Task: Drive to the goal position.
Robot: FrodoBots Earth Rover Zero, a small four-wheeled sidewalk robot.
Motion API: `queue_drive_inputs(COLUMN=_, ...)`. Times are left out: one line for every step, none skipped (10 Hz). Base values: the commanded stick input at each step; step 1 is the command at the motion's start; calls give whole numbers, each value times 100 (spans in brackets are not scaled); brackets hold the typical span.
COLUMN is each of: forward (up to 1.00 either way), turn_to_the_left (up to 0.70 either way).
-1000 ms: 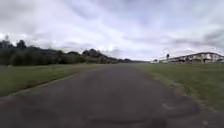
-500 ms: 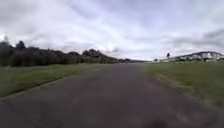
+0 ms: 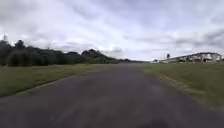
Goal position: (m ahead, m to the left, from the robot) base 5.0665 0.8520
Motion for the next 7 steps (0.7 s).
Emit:
queue_drive_inputs(forward=70, turn_to_the_left=0)
queue_drive_inputs(forward=70, turn_to_the_left=0)
queue_drive_inputs(forward=70, turn_to_the_left=0)
queue_drive_inputs(forward=70, turn_to_the_left=0)
queue_drive_inputs(forward=70, turn_to_the_left=0)
queue_drive_inputs(forward=70, turn_to_the_left=0)
queue_drive_inputs(forward=70, turn_to_the_left=0)
